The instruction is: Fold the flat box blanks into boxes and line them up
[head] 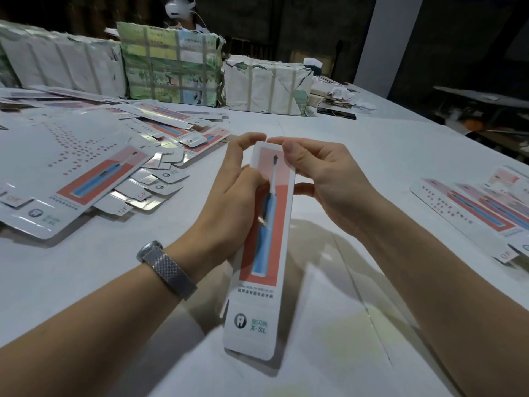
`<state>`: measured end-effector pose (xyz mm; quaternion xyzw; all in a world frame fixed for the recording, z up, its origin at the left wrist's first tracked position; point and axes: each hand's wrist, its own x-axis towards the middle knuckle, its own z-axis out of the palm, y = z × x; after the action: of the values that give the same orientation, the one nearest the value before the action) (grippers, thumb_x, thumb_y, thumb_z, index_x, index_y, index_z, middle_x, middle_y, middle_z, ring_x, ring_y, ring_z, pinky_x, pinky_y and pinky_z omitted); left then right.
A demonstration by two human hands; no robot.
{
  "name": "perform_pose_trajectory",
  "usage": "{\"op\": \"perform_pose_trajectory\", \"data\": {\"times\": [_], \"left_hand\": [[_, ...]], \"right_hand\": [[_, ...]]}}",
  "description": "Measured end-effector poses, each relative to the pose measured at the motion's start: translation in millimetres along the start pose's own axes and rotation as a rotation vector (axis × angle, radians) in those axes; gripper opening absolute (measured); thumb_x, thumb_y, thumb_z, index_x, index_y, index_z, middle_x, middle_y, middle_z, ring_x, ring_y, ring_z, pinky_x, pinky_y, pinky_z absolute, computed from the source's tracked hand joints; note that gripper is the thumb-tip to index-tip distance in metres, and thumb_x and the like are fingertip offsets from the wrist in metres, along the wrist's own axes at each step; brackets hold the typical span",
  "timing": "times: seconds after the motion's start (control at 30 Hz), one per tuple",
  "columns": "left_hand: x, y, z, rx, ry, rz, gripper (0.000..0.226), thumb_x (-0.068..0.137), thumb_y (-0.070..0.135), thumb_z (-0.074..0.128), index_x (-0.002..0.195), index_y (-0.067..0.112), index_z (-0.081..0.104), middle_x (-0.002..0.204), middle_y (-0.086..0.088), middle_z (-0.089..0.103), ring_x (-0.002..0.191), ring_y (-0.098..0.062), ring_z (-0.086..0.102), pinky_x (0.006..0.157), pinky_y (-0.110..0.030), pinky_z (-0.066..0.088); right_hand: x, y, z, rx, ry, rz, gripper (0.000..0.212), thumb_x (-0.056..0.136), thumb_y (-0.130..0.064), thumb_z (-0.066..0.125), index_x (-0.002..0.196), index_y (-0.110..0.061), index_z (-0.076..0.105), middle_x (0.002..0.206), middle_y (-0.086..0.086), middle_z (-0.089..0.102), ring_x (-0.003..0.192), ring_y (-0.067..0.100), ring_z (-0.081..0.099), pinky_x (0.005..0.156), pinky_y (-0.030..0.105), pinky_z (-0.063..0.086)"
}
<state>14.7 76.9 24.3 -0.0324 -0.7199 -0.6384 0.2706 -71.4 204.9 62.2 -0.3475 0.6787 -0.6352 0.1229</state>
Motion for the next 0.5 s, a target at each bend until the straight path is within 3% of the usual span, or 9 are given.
{"op": "perform_pose_trajectory", "data": {"times": [0.17,0.37,0.5], "left_hand": [[2.6,1.7,-0.3,-0.018,-0.05,0.021,0.04,0.085,0.019,0.039,0.115,0.046,0.045,0.077,0.011,0.062,0.058,-0.003,0.057,0.053,-0.018,0.048],[2.9,-1.6,-0.3,-0.035,-0.019,0.021,0.038,0.085,0.021,0.04,0.112,0.047,0.046,0.073,0.014,0.062,0.059,-0.003,0.058,0.054,-0.018,0.049],[1.6,-4.1,0.1,-0.036,-0.023,0.021,0.038,0.086,0.022,0.039,0.116,0.044,0.044,0.073,0.011,0.062,0.058,-0.002,0.058,0.053,-0.017,0.048]], "right_hand": [[2.0,-4.4,-1.4,0.243,0.079,0.064,0.009,0.093,-0.01,0.063,0.089,-0.013,0.071,0.077,0.002,0.07,0.073,0.019,0.067,0.061,0.03,0.056],[1.9,-0.6,-3.6,0.115,0.146,-0.113,0.02,0.073,-0.031,0.075,0.07,-0.014,0.064,0.074,0.007,0.068,0.082,0.029,0.067,0.067,0.042,0.058],[3.6,2.7,-6.2,0.092,0.112,-0.1,0.017,0.078,-0.028,0.075,0.072,-0.017,0.064,0.089,0.019,0.07,0.084,0.027,0.067,0.072,0.049,0.057]]}}
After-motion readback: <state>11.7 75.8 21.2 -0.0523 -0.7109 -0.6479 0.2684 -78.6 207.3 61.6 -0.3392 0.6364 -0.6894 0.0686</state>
